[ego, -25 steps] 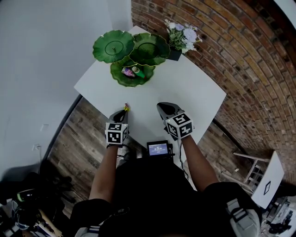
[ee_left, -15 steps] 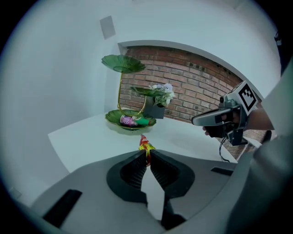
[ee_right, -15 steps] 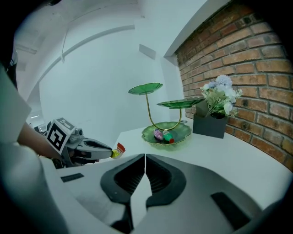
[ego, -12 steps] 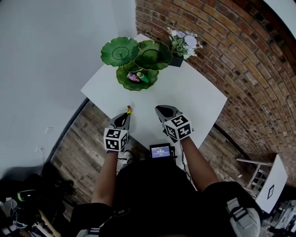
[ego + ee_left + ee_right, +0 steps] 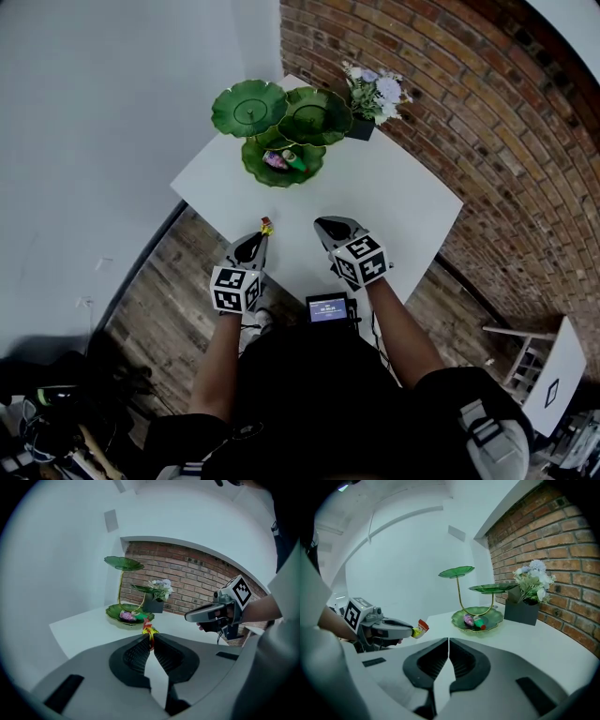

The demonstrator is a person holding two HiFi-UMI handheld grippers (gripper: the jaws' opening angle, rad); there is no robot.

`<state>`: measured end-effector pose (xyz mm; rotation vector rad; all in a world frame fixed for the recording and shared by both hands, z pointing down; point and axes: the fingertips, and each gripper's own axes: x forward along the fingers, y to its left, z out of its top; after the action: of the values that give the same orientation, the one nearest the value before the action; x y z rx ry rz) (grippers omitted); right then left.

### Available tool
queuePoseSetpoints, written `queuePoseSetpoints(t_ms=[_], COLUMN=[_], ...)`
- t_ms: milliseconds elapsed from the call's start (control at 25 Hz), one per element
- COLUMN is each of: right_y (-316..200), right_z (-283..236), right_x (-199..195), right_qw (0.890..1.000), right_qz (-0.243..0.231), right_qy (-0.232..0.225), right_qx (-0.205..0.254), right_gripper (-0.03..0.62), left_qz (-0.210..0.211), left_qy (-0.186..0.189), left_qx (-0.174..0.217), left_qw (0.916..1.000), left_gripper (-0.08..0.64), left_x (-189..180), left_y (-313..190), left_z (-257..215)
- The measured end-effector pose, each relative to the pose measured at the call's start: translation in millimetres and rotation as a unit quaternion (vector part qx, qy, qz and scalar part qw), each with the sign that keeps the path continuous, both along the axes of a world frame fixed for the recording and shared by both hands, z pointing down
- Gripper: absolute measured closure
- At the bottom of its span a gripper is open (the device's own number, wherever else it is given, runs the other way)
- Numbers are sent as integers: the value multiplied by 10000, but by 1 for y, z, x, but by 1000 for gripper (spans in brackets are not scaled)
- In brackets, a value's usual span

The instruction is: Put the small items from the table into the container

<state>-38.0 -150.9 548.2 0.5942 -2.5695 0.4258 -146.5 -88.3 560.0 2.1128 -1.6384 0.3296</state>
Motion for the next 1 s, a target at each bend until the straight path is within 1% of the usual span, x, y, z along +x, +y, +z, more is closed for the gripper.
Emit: queuePoseSetpoints(t_ms=[360, 1000], right_y=[-10, -58], right_z=[4, 7], right_x=[2, -6], right_qw=[10000, 9999], right_qz=[27, 142], right_qy=[21, -1], right_qx=[-29, -6], right_gripper=[571, 571], left_qz=[101, 149], left_qy=[-13, -147], left_qx=[-20, -152], left_qw=[9999, 9997], left_gripper=[525, 525], left_x=[3, -3], left_y=[-16, -62], left_z=[1, 12])
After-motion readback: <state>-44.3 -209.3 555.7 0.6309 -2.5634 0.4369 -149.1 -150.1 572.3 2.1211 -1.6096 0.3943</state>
